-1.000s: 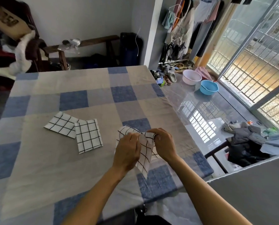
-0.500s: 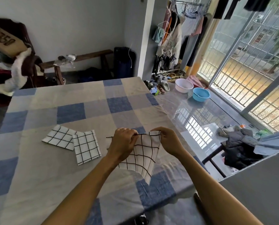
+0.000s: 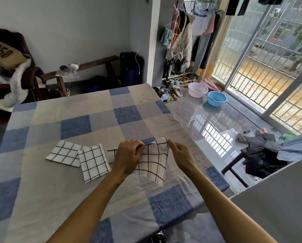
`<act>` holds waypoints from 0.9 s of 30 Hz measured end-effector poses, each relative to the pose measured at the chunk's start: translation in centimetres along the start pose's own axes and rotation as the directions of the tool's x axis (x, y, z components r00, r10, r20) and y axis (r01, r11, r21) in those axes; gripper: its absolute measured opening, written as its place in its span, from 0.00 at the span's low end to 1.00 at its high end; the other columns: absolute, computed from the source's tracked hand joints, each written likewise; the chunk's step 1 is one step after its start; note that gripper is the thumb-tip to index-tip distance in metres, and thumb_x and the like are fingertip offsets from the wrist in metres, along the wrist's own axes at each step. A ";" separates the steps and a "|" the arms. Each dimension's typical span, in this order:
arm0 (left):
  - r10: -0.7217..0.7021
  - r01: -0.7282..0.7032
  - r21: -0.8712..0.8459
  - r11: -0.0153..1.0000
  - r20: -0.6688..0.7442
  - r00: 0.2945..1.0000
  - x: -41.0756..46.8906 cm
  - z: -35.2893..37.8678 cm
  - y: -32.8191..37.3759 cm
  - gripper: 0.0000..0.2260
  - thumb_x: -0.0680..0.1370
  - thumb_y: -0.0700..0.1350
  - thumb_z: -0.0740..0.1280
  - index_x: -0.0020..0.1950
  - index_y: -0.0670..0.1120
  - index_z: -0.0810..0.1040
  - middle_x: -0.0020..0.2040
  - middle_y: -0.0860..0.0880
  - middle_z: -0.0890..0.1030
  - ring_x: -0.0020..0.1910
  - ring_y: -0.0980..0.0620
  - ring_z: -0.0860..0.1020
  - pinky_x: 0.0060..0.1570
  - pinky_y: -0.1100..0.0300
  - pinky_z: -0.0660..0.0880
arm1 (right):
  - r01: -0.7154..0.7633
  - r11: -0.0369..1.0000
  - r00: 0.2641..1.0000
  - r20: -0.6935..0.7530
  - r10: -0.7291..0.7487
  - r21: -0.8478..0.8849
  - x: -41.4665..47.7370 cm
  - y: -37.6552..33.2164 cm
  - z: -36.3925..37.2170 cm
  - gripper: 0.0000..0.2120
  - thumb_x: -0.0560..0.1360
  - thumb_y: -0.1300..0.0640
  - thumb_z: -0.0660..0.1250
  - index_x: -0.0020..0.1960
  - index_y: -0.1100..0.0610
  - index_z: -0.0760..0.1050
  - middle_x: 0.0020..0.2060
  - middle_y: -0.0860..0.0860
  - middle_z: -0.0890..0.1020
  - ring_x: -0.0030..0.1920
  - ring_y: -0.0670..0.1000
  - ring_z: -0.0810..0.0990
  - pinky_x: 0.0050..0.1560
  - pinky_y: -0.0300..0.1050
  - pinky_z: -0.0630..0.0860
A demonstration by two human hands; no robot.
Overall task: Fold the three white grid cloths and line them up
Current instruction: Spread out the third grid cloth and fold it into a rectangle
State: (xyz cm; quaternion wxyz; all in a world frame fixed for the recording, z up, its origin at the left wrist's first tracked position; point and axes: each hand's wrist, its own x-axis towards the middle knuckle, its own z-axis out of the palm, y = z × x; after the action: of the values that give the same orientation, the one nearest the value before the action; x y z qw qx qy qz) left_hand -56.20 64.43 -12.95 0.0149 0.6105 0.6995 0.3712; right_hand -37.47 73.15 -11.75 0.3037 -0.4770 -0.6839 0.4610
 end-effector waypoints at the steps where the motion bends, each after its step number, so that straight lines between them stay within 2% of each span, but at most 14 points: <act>1: 0.000 0.000 0.000 1.000 0.004 1.000 0.0 0.0 0.1 0.13 0.77 0.52 0.62 0.46 0.45 0.81 0.40 0.48 0.82 0.37 0.47 0.78 0.44 0.53 0.72 | 0.022 1.000 1.000 0.019 -0.021 -0.020 0.0 0.1 0.1 0.17 0.77 0.45 0.63 0.40 0.55 0.81 0.30 0.43 0.76 0.33 0.42 0.74 0.41 0.41 0.71; 5: 0.000 0.000 -0.006 1.000 0.000 1.000 -0.1 -0.3 0.0 0.10 0.77 0.50 0.63 0.44 0.46 0.80 0.38 0.49 0.82 0.36 0.48 0.78 0.44 0.53 0.72 | 0.039 0.999 0.999 -0.028 -0.039 0.005 0.4 -0.2 0.4 0.09 0.77 0.51 0.67 0.41 0.50 0.82 0.33 0.43 0.81 0.36 0.39 0.78 0.45 0.39 0.73; 9: -0.011 0.011 -0.025 1.000 0.001 1.000 -0.4 -0.7 -0.2 0.09 0.76 0.50 0.65 0.42 0.47 0.80 0.37 0.50 0.81 0.36 0.50 0.77 0.45 0.53 0.71 | 0.018 0.999 0.999 -0.048 -0.015 0.046 0.6 -1.0 0.0 0.07 0.77 0.50 0.66 0.41 0.45 0.80 0.38 0.42 0.84 0.42 0.39 0.81 0.48 0.37 0.74; 12: -0.034 0.034 -0.079 0.996 -0.003 0.999 -0.5 -0.9 -0.1 0.08 0.75 0.50 0.66 0.42 0.47 0.80 0.37 0.51 0.81 0.36 0.50 0.77 0.44 0.56 0.70 | 0.018 0.995 0.996 -0.090 -0.009 0.102 0.9 -1.2 -0.1 0.07 0.77 0.49 0.66 0.42 0.47 0.81 0.39 0.45 0.84 0.43 0.42 0.82 0.49 0.39 0.76; 16: -0.013 0.013 -0.071 0.997 0.007 1.000 -0.4 -1.1 -0.1 0.06 0.75 0.49 0.68 0.44 0.46 0.80 0.39 0.50 0.82 0.37 0.50 0.77 0.43 0.58 0.70 | 0.106 0.990 0.985 -0.149 -0.091 0.098 1.2 -1.8 -0.2 0.06 0.77 0.53 0.66 0.49 0.53 0.81 0.48 0.49 0.83 0.47 0.40 0.79 0.45 0.29 0.73; 18: -0.022 0.022 -0.063 0.998 0.004 1.000 -0.3 -1.2 -0.1 0.06 0.76 0.47 0.69 0.44 0.45 0.80 0.39 0.50 0.81 0.37 0.50 0.77 0.44 0.57 0.71 | 0.163 0.983 0.970 -0.196 -0.144 0.083 1.2 -2.1 -0.1 0.04 0.77 0.54 0.66 0.49 0.52 0.80 0.48 0.50 0.82 0.48 0.41 0.78 0.46 0.31 0.73; 22: -0.007 0.007 -0.045 0.999 -0.002 1.000 -0.2 -1.4 -0.2 0.05 0.76 0.46 0.68 0.45 0.45 0.79 0.39 0.49 0.80 0.37 0.49 0.76 0.42 0.55 0.73 | 0.165 0.983 0.963 -0.230 -0.142 0.083 1.5 -2.4 0.3 0.03 0.77 0.53 0.66 0.49 0.51 0.78 0.46 0.45 0.80 0.50 0.45 0.79 0.53 0.43 0.76; 24: 0.031 -0.031 -0.018 0.999 0.003 1.000 -0.1 -1.6 -0.2 0.04 0.77 0.45 0.68 0.46 0.45 0.78 0.39 0.48 0.80 0.37 0.49 0.76 0.42 0.56 0.72 | 0.176 0.984 0.958 -0.230 -0.170 0.005 1.6 -2.2 0.3 0.06 0.76 0.50 0.67 0.52 0.51 0.75 0.49 0.44 0.80 0.52 0.46 0.78 0.56 0.49 0.75; 25: 0.057 -0.057 -0.003 0.998 0.004 0.998 0.0 -1.7 -0.2 0.04 0.76 0.45 0.68 0.46 0.45 0.78 0.39 0.48 0.80 0.37 0.49 0.76 0.42 0.57 0.72 | 0.214 0.973 0.947 -0.227 -0.228 -0.086 1.6 -2.1 0.2 0.09 0.76 0.49 0.67 0.54 0.51 0.74 0.52 0.45 0.79 0.55 0.46 0.76 0.57 0.48 0.74; 27: 0.109 -0.109 0.041 0.993 0.015 0.994 0.1 -1.9 -0.2 0.03 0.76 0.44 0.69 0.46 0.45 0.78 0.39 0.48 0.80 0.37 0.49 0.77 0.42 0.56 0.73 | 0.378 0.860 0.884 -0.142 -0.445 -0.342 1.5 -2.0 0.2 0.16 0.75 0.48 0.68 0.59 0.52 0.73 0.57 0.49 0.78 0.60 0.48 0.73 0.60 0.47 0.69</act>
State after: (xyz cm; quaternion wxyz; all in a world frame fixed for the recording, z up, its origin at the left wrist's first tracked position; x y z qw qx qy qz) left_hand -57.36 63.56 -11.61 -0.0135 0.6503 0.6727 0.3528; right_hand -38.88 74.21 -10.04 0.3906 -0.4071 -0.7959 0.2196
